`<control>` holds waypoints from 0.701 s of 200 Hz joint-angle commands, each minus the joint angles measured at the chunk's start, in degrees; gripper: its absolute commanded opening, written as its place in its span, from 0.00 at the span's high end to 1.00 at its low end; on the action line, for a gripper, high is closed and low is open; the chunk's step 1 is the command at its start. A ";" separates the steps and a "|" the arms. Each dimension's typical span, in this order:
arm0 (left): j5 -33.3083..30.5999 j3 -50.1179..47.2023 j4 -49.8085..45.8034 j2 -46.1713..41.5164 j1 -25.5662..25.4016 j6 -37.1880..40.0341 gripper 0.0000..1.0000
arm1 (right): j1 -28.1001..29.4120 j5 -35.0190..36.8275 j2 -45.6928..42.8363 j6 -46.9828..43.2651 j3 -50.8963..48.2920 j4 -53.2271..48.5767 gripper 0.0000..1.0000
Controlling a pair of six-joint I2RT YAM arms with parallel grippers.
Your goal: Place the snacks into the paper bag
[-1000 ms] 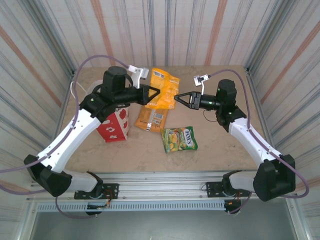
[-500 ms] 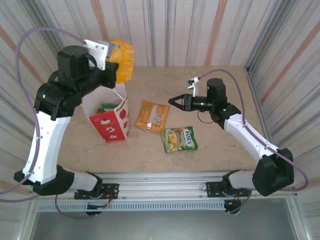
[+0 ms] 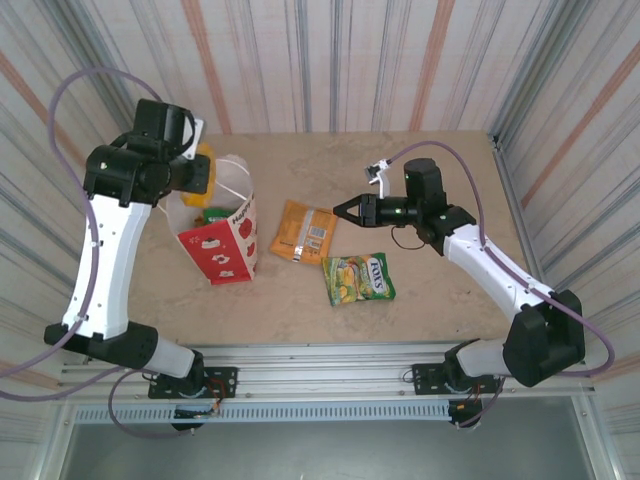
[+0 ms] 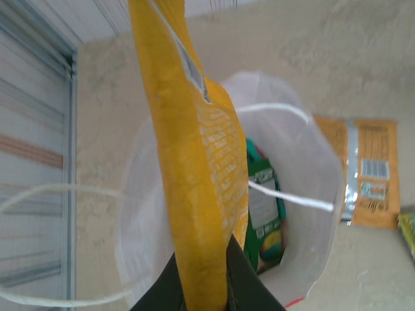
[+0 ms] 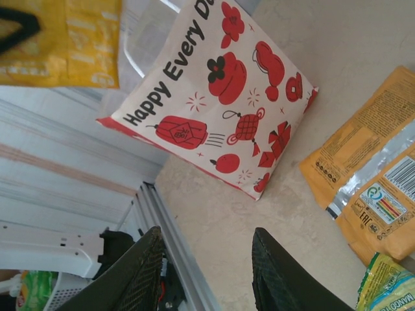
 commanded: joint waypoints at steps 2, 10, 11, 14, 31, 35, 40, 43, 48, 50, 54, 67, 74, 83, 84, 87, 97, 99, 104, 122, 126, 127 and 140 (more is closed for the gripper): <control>-0.67 -3.90 -2.63 0.28 0.45 -0.78 0.90 | 0.73 0.58 0.65 -1.72 1.48 -1.31 0.61; -0.79 -5.07 -2.18 0.36 0.67 -0.86 0.89 | 0.82 0.66 0.71 -1.75 1.49 -1.47 0.60; -0.83 -5.19 -2.12 0.36 0.65 -0.86 0.89 | 0.82 0.66 0.68 -1.77 1.50 -1.48 0.60; -0.90 -5.54 -1.93 0.46 0.79 -0.87 0.89 | 0.82 0.71 0.72 -1.80 1.51 -1.57 0.60; -1.17 -6.97 -1.33 0.87 1.32 -0.96 0.89 | 0.99 0.83 0.67 -1.89 1.33 -1.89 0.61; -1.21 -7.33 -1.04 0.89 1.46 -0.97 0.89 | 0.97 0.84 0.66 -1.93 1.25 -1.93 0.61; -1.22 -7.98 -0.57 0.90 1.75 -0.89 0.89 | 1.00 0.84 0.61 -1.91 1.13 -1.93 0.61; -1.11 -8.34 -0.31 0.90 1.88 -0.83 0.88 | 1.02 0.89 0.58 -1.95 1.10 -1.93 0.60; -0.97 -8.91 0.01 0.89 2.16 -0.87 0.88 | 1.13 0.93 0.59 -1.89 1.03 -1.93 0.61; -0.96 -9.07 0.15 0.89 2.26 -0.85 0.87 | 1.09 0.93 0.62 -1.92 1.00 -1.93 0.61; -0.95 -9.49 0.36 0.97 2.49 -0.90 0.87 | 1.10 0.93 0.64 -1.93 0.98 -1.93 0.61; -0.87 -10.75 0.92 1.02 3.30 -0.93 0.86 | 1.17 1.01 0.63 -1.90 0.86 -1.93 0.61; -0.86 -11.28 1.08 1.00 3.75 -0.99 0.86 | 1.17 1.02 0.67 -1.90 0.90 -1.93 0.61; -0.79 -12.18 1.52 0.98 4.26 -1.03 0.85 | 1.26 1.04 0.73 -1.95 0.90 -1.89 0.61; -0.74 -12.26 1.57 0.98 4.29 -1.03 0.84 | 1.26 1.03 0.74 -1.96 0.86 -1.91 0.61; -0.63 -12.40 1.70 0.98 4.44 -1.04 0.84 | 1.26 1.02 0.81 -1.89 0.88 -1.93 0.61; -0.53 -13.00 2.13 0.98 4.76 -1.11 0.82 | 1.24 1.02 0.96 -1.90 0.90 -1.88 0.61; -0.52 -13.12 2.22 0.98 4.76 -1.13 0.82 | 1.25 1.02 0.98 -1.88 0.90 -1.85 0.61; -0.36 -13.38 2.45 1.02 4.86 -1.22 0.81 | 1.29 1.03 1.07 -1.90 0.90 -1.83 0.61; 0.54 -12.87 2.42 1.20 4.85 -1.65 0.65 | 1.42 0.93 1.19 -1.83 1.13 -1.84 0.61; 0.84 -12.71 2.42 1.19 4.85 -1.84 0.59 | 1.43 1.04 1.30 -1.74 1.12 -1.84 0.61; 0.95 -12.61 2.42 1.22 4.85 -1.88 0.57 | 1.44 1.03 1.29 -1.72 1.10 -1.84 0.61; 1.77 -11.47 2.50 0.96 4.85 -2.56 0.44 | 1.55 1.19 1.33 -1.70 1.21 -1.84 0.61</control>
